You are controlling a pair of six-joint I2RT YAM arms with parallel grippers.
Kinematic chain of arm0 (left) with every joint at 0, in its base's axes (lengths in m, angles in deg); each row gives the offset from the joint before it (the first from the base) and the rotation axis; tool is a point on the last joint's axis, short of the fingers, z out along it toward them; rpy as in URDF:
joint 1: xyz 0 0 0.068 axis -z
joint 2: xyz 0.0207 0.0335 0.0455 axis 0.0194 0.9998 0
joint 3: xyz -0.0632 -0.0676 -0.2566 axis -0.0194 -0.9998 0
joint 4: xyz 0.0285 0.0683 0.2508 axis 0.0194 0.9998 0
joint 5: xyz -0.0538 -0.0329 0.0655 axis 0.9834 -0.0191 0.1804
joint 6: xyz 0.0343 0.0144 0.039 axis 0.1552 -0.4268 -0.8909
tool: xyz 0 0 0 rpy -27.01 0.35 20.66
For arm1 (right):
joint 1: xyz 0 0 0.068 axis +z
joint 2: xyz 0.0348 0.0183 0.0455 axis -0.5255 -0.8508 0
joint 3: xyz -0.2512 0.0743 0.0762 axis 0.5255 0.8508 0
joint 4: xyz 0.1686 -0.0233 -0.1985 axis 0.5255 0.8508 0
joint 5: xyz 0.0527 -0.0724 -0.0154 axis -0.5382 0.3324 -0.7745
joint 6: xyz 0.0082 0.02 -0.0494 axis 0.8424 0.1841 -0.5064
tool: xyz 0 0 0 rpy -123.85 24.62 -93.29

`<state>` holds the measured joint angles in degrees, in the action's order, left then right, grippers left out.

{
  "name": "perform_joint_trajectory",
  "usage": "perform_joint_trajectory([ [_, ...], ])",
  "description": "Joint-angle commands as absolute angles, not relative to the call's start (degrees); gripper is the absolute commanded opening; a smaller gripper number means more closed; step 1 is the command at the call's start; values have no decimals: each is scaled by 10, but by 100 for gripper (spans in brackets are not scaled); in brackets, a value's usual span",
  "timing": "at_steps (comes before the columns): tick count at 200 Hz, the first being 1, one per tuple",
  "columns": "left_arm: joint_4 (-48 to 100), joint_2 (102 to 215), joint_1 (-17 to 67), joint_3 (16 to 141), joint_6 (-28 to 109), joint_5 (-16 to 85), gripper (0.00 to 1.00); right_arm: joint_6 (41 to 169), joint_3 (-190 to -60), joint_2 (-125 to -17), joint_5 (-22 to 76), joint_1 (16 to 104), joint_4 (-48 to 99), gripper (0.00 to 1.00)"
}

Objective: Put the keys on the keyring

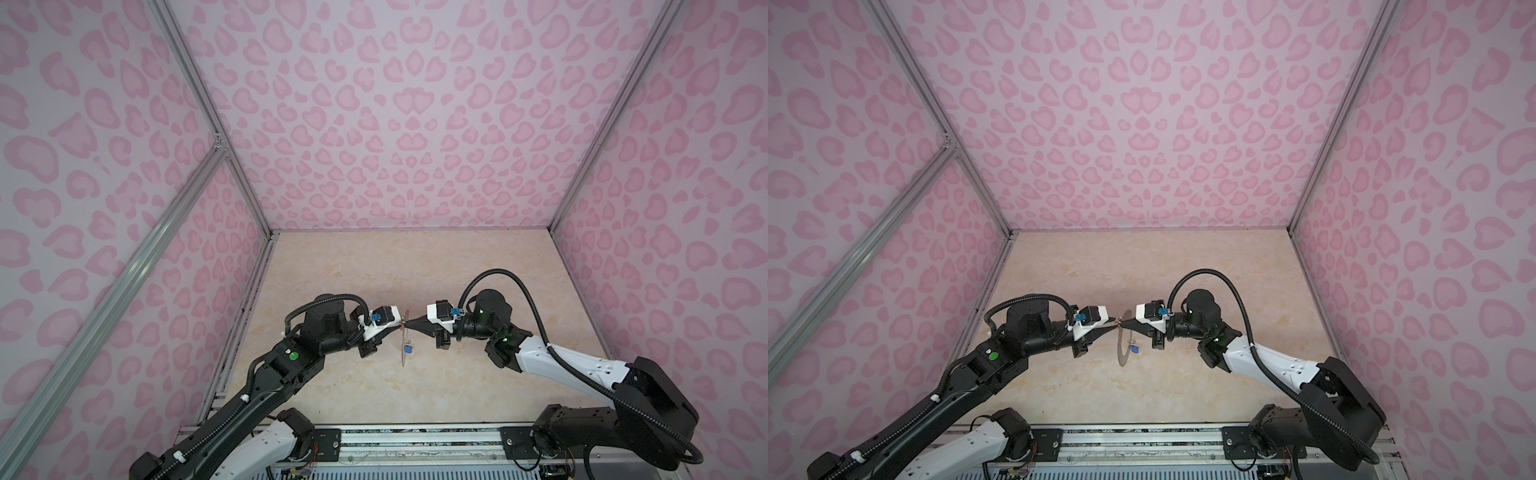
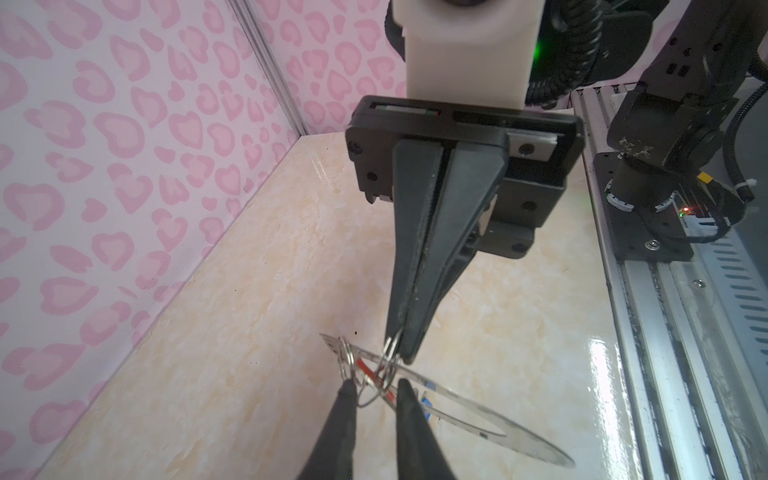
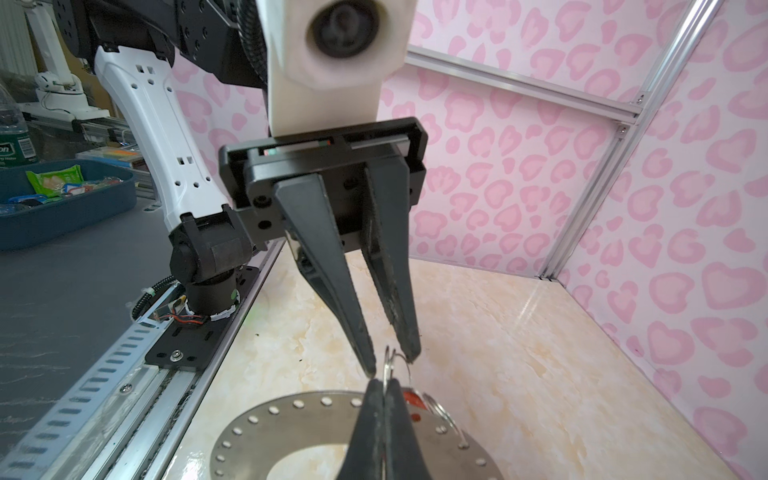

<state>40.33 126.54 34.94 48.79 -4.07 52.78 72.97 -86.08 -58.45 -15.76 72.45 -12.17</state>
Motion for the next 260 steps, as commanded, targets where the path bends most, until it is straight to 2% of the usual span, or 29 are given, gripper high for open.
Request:
perform_joint_trajectory([
  [1, 383, 1270, 349, 486, -48, 547, 17, 727, -866, -588, -171, 724, -138, 0],
  [56, 395, 1283, 349, 497, -58, 567, 3, 723, -869, -588, -173, 724, -129, 0],
  [79, 402, 1282, 349, 508, -61, 572, 3, 717, -873, -588, -163, 724, -107, 0],
  [105, 442, 1293, 352, 533, -74, 538, 3, 679, -876, -568, -104, 724, -46, 23],
  [126, 513, 1319, 357, 579, -96, 493, 3, 636, -872, -541, -30, 724, 4, 30],
  [162, 605, 1351, 384, 641, -127, 405, 3, 610, -874, -517, 12, 725, 35, 31],
  [190, 639, 1370, 400, 667, -125, 373, 3, 627, -866, -512, 51, 736, -8, 30],
  [230, 668, 1393, 414, 689, -129, 351, 3, 631, -866, -515, 49, 754, -10, 28],
  [260, 672, 1399, 418, 699, -133, 351, 3, 650, -860, -522, 6, 755, -38, 27],
])
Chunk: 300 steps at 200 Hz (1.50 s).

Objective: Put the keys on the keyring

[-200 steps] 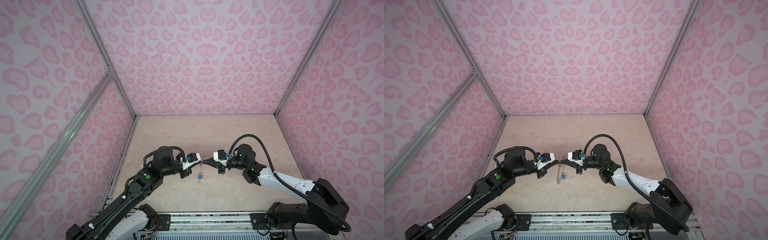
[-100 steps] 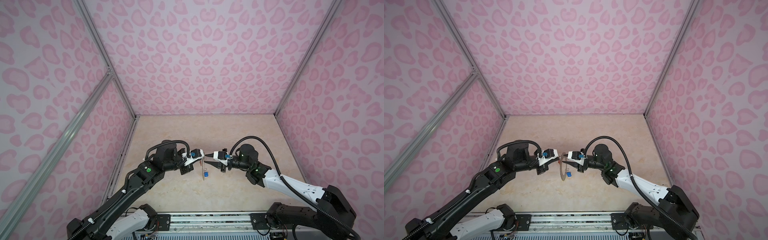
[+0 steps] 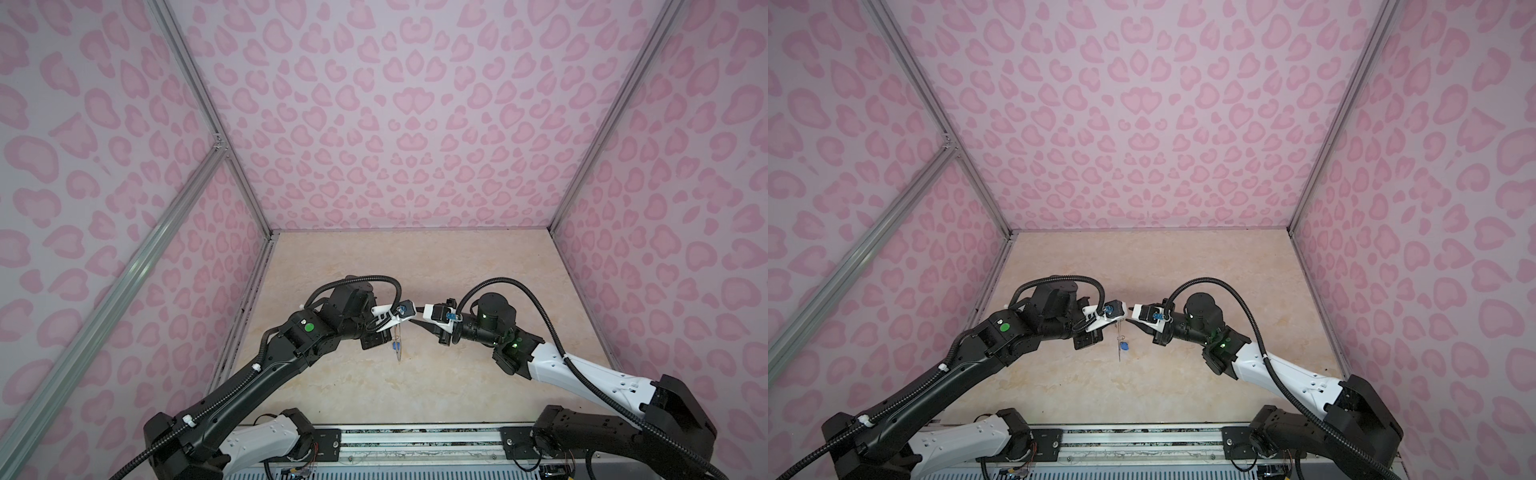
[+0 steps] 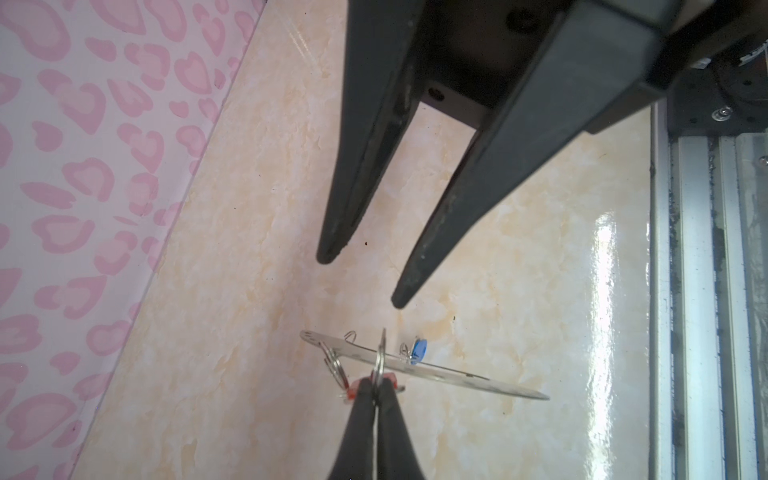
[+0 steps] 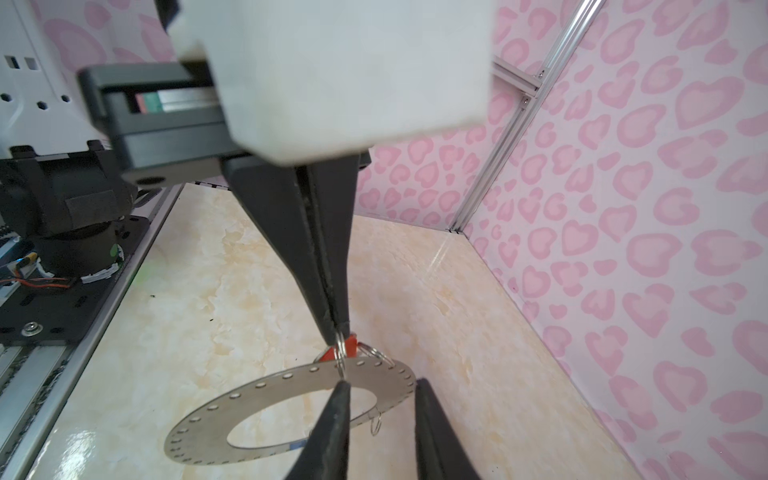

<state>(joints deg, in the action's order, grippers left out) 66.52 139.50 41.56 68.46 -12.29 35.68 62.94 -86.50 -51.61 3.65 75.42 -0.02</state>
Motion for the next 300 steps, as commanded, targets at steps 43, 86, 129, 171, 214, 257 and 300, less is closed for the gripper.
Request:
perform_joint_trajectory([
  [43, 678, 1401, 428, 705, -136, 357, 3, 670, -861, -543, -14, 756, -64, 26],
  [86, 678, 1395, 431, 705, -141, 363, 3, 689, -863, -557, -22, 759, -78, 23],
  [129, 679, 1394, 433, 705, -143, 365, 3, 695, -858, -558, -25, 760, -76, 21],
  [171, 671, 1386, 435, 693, -144, 372, 3, 698, -864, -567, -37, 760, -68, 19],
  [214, 670, 1383, 437, 690, -147, 379, 3, 704, -863, -571, -39, 760, -80, 16],
  [257, 670, 1384, 438, 686, -148, 378, 3, 716, -861, -575, -41, 760, -100, 16],
  [300, 669, 1386, 441, 684, -152, 375, 3, 723, -862, -579, -44, 760, -106, 12],
])
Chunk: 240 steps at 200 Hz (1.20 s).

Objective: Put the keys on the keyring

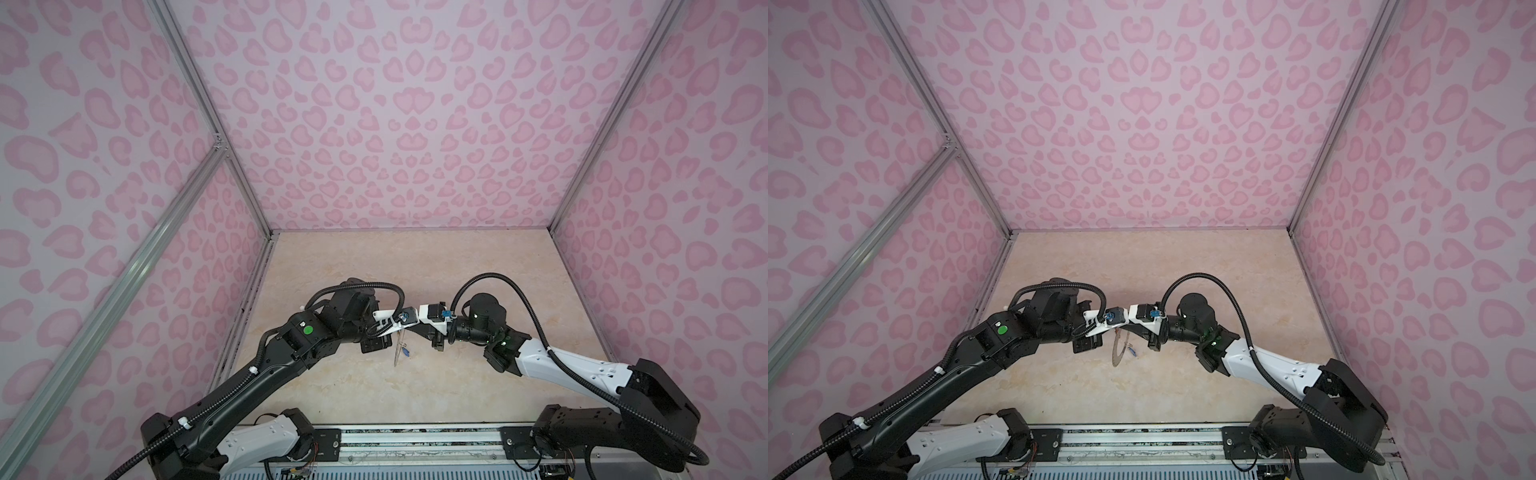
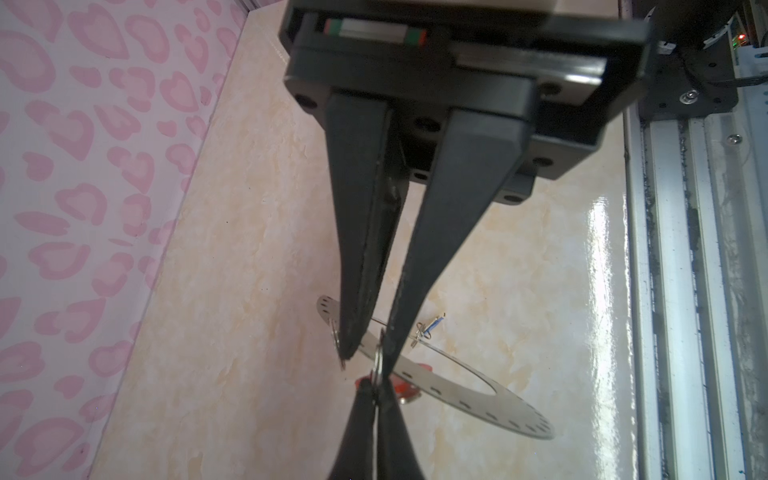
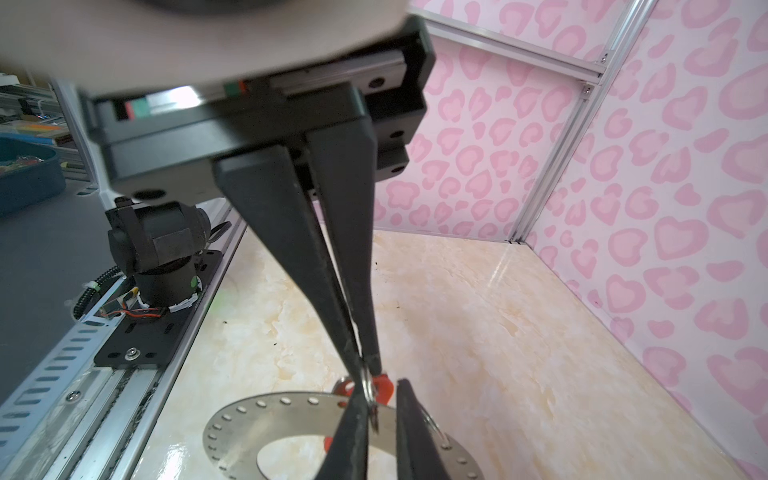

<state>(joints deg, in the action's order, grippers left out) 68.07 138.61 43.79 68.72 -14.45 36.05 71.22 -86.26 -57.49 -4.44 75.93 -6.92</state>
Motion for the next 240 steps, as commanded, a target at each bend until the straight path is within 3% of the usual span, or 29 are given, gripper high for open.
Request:
perform_joint_trajectory([
  [1, 669, 1386, 441, 684, -152, 375, 3, 724, -861, -579, -44, 760, -106, 12],
  [45, 668, 1386, 441, 682, -153, 375, 3, 731, -858, -579, -44, 760, -117, 9],
  [76, 666, 1385, 441, 680, -151, 374, 4, 738, -851, -579, -43, 758, -129, 0],
  [101, 636, 1366, 441, 661, -143, 366, 23, 748, -844, -577, -44, 756, -143, 0],
  [135, 580, 1322, 425, 615, -123, 384, 35, 761, -840, -575, -57, 749, -162, 0],
  [240, 424, 1259, 372, 516, -61, 492, 33, 772, -841, -572, -116, 734, -180, 0],
])
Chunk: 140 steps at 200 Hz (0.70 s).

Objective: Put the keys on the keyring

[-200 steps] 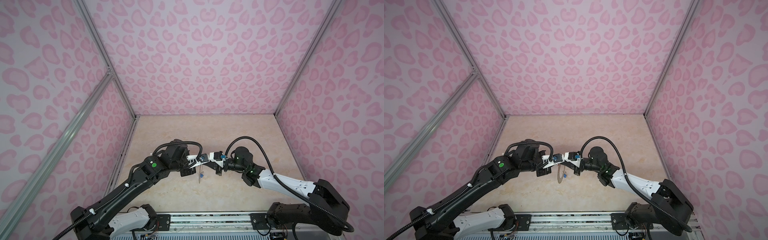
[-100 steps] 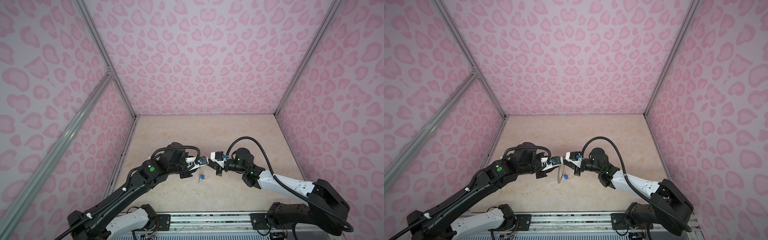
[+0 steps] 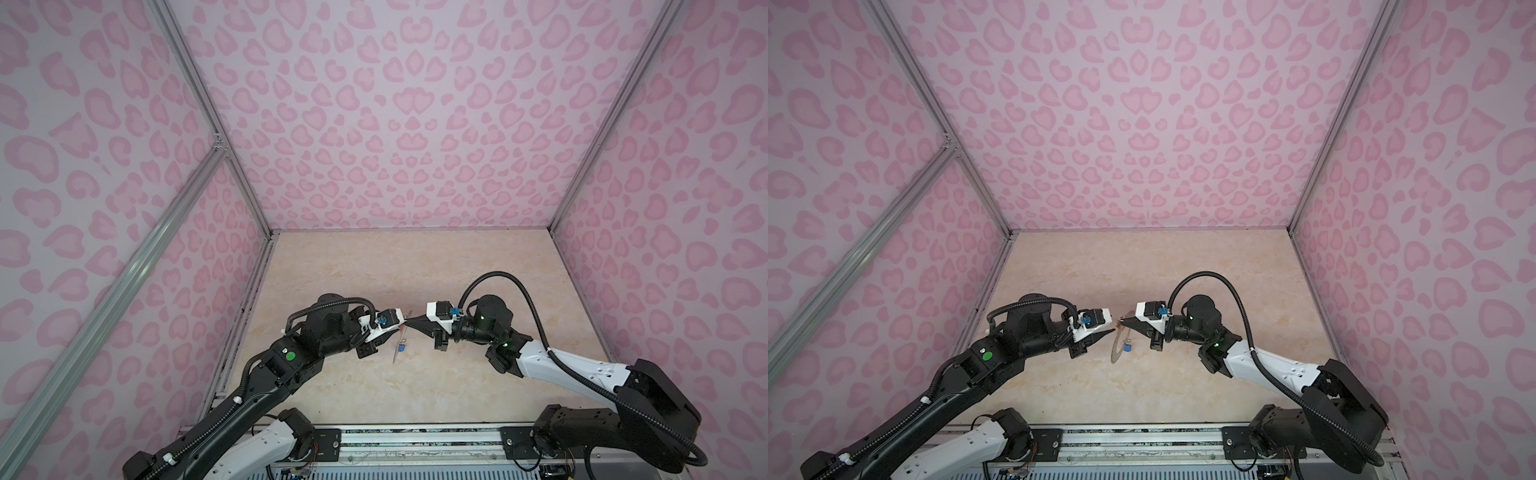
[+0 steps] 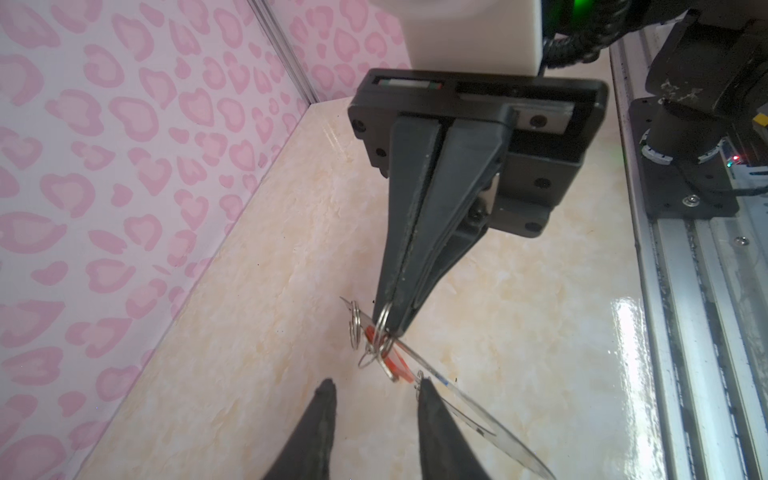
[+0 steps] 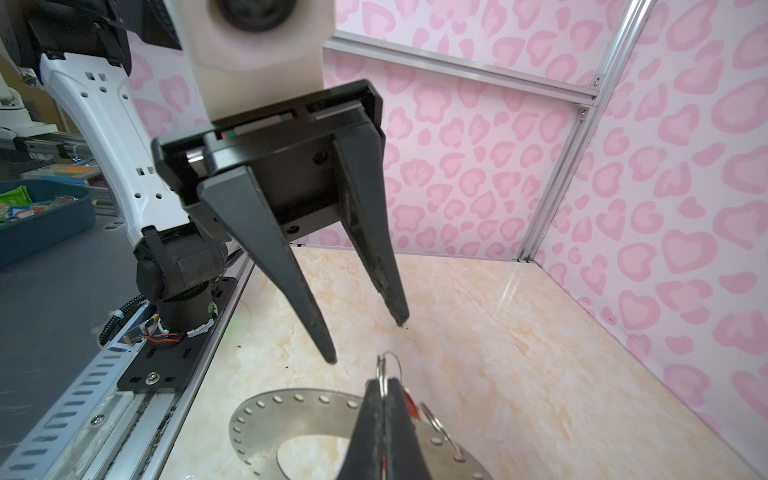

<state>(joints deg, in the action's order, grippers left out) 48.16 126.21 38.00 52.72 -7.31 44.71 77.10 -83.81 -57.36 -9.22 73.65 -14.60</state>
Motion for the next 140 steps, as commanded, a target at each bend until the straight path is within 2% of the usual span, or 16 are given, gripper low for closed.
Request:
perform_joint_trajectory([
  [1, 424, 1259, 371, 515, -61, 494, 33, 772, -842, -572, -118, 734, -180, 0],
  [74, 404, 1255, 340, 496, -66, 562, 23, 765, -847, -577, -142, 733, -177, 0],
  [140, 414, 1266, 338, 499, -79, 587, 20, 759, -853, -579, -151, 733, -165, 0],
])
